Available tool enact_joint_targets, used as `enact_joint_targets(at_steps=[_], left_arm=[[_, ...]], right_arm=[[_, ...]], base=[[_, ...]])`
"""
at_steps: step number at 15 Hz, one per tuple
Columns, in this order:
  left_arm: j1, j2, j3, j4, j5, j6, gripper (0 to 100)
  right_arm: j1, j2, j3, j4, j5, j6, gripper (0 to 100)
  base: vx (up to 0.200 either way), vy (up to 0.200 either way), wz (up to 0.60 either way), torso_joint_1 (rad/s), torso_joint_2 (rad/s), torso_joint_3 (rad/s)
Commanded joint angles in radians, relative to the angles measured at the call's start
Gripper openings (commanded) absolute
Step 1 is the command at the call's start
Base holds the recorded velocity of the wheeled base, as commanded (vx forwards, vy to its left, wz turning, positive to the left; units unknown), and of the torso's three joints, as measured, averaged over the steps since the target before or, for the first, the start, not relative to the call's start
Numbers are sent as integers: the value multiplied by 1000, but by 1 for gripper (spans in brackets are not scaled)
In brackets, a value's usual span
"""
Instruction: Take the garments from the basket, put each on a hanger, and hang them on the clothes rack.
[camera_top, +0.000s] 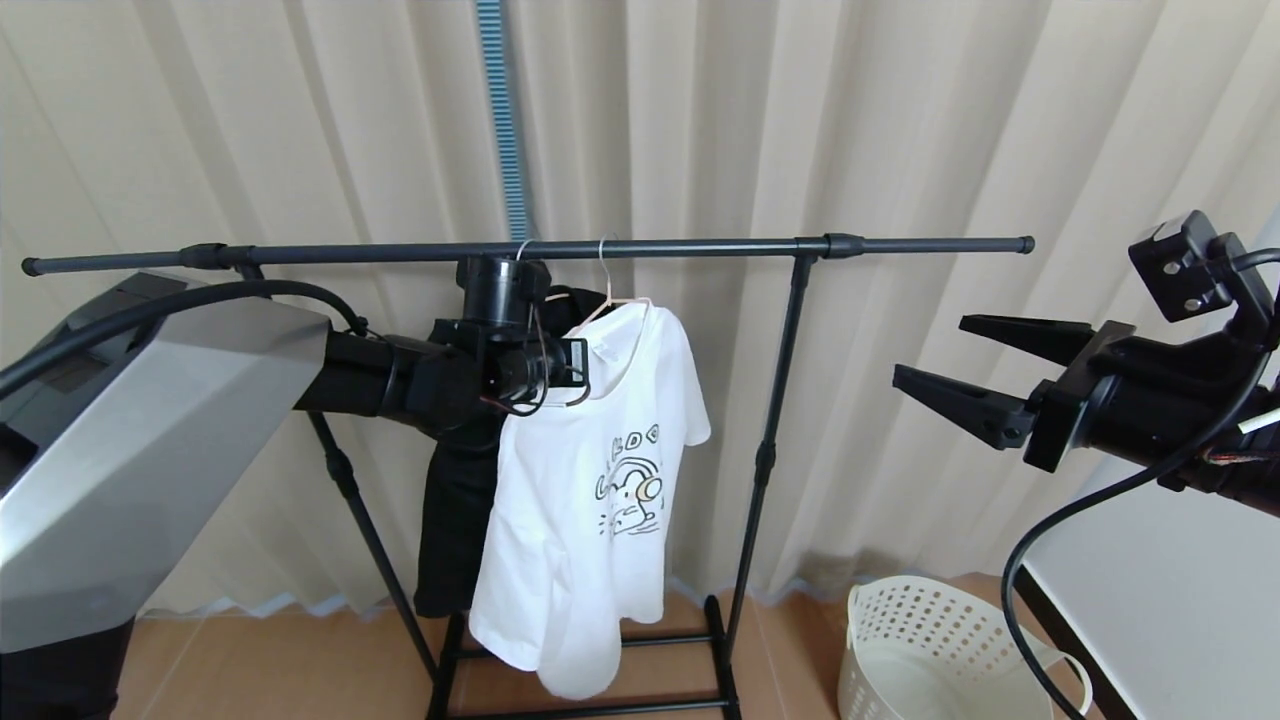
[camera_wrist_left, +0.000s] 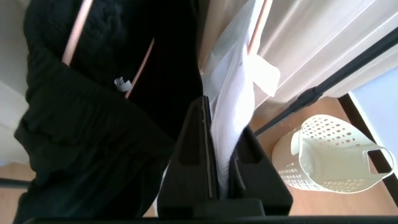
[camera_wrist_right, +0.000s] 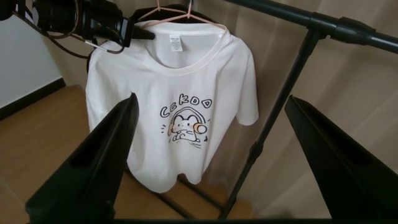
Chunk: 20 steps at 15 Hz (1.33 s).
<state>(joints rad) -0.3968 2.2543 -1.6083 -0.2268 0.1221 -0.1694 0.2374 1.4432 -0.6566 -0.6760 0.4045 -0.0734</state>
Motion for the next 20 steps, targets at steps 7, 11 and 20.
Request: enact_joint_targets(at_steps=[7, 11, 20], left_arm=[[-2, -91, 73, -2, -1, 4, 100], [0, -309, 286, -95, -4, 13, 100], [-2, -1024, 976, -155, -4, 226, 100]], right_arm=[[0, 3, 0, -1, 1, 0, 100], [2, 2, -8, 3, -4, 3, 100], [88, -331, -66, 473, -409, 60, 100]], base=[[0, 0, 0, 0, 0, 0], [0, 0, 0, 0, 0, 0], [0, 0, 0, 0, 0, 0]])
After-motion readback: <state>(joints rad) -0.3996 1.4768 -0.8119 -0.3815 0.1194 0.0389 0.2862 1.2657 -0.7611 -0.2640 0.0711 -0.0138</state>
